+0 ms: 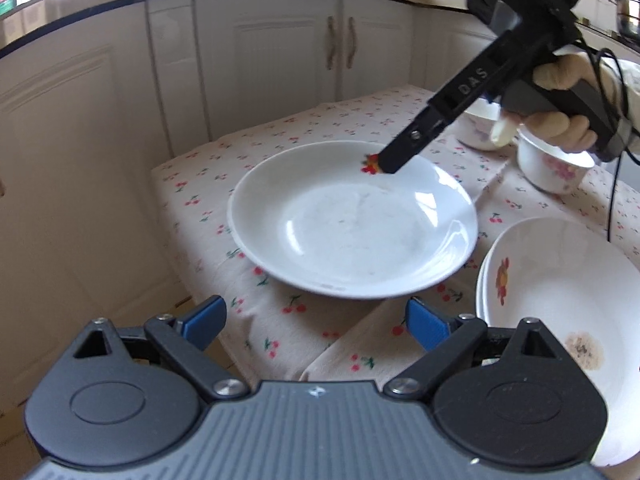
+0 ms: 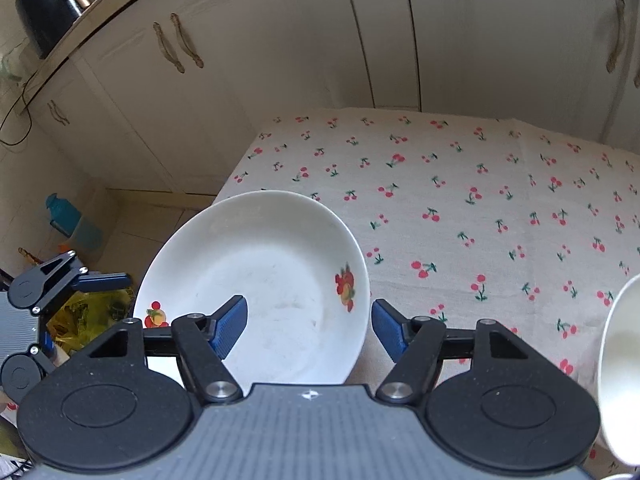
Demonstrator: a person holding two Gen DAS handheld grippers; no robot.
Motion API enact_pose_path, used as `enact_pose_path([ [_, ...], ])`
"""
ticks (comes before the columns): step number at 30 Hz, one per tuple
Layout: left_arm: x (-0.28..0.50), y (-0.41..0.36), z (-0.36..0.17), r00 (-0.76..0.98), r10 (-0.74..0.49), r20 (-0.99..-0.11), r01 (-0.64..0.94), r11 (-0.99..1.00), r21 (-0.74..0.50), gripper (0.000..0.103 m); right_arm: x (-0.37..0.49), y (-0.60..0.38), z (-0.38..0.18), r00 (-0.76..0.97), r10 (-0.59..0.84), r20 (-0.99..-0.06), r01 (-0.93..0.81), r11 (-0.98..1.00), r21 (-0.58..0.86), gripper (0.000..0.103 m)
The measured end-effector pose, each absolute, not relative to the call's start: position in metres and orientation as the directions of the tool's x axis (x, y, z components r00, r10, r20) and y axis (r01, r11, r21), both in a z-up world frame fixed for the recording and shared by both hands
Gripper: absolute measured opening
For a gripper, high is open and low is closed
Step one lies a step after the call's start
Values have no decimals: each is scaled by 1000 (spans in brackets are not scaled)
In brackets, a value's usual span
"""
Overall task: Organize plates and bowls
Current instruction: 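Grip the oval dish rims with both tools and lift it off the cloth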
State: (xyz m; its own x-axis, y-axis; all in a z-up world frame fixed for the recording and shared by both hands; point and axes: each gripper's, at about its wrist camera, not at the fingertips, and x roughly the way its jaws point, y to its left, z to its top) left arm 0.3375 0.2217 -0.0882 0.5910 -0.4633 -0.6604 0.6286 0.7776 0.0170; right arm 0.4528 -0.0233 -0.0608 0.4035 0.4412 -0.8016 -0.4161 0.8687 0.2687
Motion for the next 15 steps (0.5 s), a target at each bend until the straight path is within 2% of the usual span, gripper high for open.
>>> enact_pose_path([
  [15, 359, 216, -101, 492, -578, -651, 749, 662, -21, 96, 476, -14, -73, 352, 445, -823, -445, 853, 271, 70],
])
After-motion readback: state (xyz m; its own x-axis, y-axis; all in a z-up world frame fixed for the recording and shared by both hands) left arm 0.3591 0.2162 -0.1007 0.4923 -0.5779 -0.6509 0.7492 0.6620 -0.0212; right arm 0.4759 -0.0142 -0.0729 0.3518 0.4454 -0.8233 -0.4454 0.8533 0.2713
